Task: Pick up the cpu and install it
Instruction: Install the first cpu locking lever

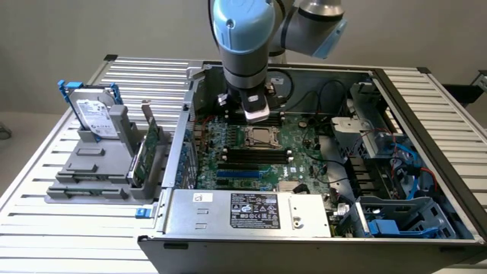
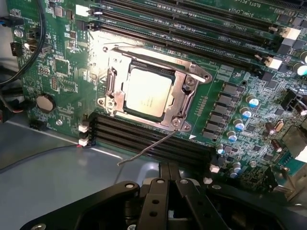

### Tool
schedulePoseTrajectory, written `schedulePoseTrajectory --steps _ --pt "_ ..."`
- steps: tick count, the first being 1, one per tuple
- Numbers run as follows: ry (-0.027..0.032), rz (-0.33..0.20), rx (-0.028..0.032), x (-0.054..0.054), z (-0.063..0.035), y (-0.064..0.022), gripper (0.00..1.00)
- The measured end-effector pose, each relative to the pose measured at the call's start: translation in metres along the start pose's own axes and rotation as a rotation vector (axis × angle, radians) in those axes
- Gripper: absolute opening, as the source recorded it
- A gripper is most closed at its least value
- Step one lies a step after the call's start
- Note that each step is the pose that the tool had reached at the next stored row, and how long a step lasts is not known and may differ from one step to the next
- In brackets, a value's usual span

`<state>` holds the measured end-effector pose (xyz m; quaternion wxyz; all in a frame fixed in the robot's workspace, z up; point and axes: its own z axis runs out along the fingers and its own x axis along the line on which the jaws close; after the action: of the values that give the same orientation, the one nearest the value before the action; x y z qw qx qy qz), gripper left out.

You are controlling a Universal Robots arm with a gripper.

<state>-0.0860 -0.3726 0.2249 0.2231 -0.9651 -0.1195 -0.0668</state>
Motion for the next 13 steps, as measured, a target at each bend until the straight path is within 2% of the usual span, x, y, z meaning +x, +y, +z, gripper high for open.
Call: schedulePoseTrajectory --steps 7,13 --pt "0.0032 -0.001 -0.0007 -0.002 0.0111 0.0052 0.11" --pt "0.0036 -0.002 -0.0008 -0.004 0.0197 0.0092 0.11"
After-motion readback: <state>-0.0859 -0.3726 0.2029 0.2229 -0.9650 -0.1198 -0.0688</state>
